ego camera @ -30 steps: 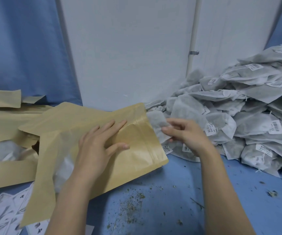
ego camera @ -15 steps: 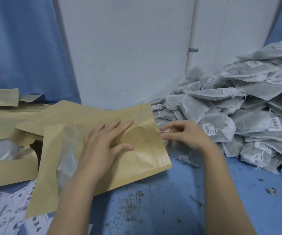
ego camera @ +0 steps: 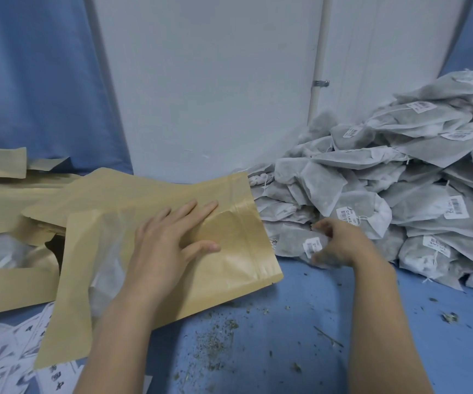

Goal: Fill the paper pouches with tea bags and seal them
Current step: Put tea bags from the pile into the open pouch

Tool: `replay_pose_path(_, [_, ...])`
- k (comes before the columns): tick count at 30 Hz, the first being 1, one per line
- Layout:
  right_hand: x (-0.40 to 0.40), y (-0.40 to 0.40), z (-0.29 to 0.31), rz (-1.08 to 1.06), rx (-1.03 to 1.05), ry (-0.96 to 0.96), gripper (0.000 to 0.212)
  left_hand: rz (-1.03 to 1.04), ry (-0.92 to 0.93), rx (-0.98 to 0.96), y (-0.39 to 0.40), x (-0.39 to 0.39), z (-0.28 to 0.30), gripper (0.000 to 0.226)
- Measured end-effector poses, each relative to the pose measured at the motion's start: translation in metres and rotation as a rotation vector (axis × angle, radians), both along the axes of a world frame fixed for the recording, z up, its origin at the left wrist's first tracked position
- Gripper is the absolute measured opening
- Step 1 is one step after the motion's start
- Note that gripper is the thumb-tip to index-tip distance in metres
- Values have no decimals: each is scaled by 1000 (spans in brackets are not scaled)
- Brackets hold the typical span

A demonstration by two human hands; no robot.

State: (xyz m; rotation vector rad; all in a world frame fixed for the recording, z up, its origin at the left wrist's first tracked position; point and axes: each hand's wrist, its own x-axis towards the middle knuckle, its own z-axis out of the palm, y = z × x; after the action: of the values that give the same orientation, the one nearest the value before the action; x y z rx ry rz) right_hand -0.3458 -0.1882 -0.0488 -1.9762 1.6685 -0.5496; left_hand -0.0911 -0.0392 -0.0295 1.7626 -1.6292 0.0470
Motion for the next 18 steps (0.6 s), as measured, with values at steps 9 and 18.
replay_pose_path(9, [-11, 27, 40, 247, -159, -623, 47, 6, -5, 6, 1, 0, 1, 67])
replay_pose_path(18, [62, 40, 53, 591, -332, -344, 29, -176, 98, 30, 6, -7, 9, 63])
